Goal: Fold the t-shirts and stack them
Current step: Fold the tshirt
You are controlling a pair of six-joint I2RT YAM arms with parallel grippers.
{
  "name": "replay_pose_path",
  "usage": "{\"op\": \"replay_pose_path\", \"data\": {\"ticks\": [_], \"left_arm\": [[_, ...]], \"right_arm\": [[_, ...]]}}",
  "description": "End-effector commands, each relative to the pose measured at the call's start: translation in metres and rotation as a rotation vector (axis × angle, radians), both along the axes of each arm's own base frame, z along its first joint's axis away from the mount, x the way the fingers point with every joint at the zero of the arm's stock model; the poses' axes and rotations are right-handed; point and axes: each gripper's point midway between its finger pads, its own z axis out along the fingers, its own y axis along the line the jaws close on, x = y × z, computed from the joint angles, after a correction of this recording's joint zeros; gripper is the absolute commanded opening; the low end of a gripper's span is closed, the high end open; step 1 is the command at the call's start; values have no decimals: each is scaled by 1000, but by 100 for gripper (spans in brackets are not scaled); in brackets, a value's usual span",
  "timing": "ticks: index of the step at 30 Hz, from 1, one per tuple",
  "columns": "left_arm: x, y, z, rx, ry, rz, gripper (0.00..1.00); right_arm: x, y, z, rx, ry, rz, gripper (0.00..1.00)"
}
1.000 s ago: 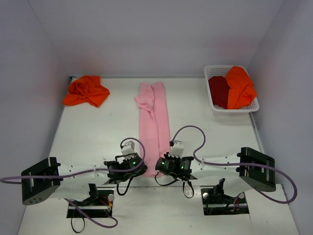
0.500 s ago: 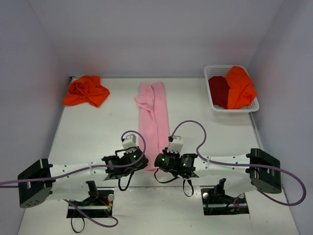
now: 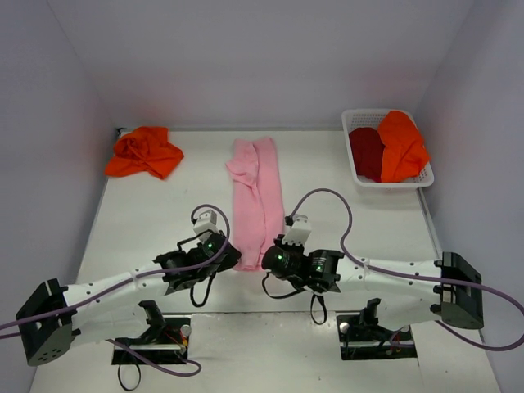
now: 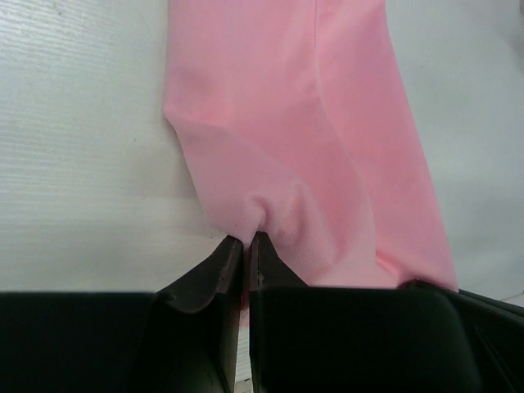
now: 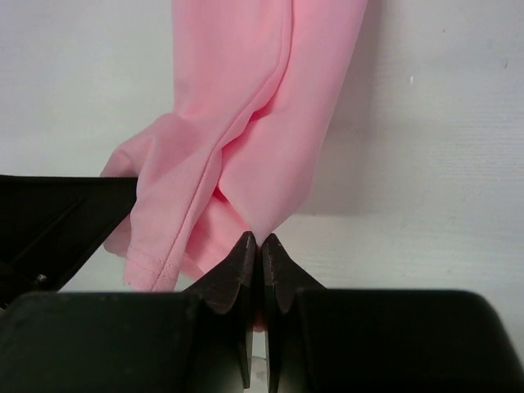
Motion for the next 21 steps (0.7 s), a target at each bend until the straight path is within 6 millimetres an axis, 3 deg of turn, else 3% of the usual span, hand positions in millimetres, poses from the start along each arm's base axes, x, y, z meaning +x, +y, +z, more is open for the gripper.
{"op": "replay_pose_path", "data": {"ticks": [1,10,21], "left_arm": [[13,0,31,-13,-61,-2,0],[36,0,57,-7,-105,-11,0],[60,-23,61,6,-107,-55,0]], "right_arm": [[20,-8,32,1,-89,-50,0],[35,-9,44,-12,-114,-58,0],[52,-16,50,-32,-130,-87,0]]}}
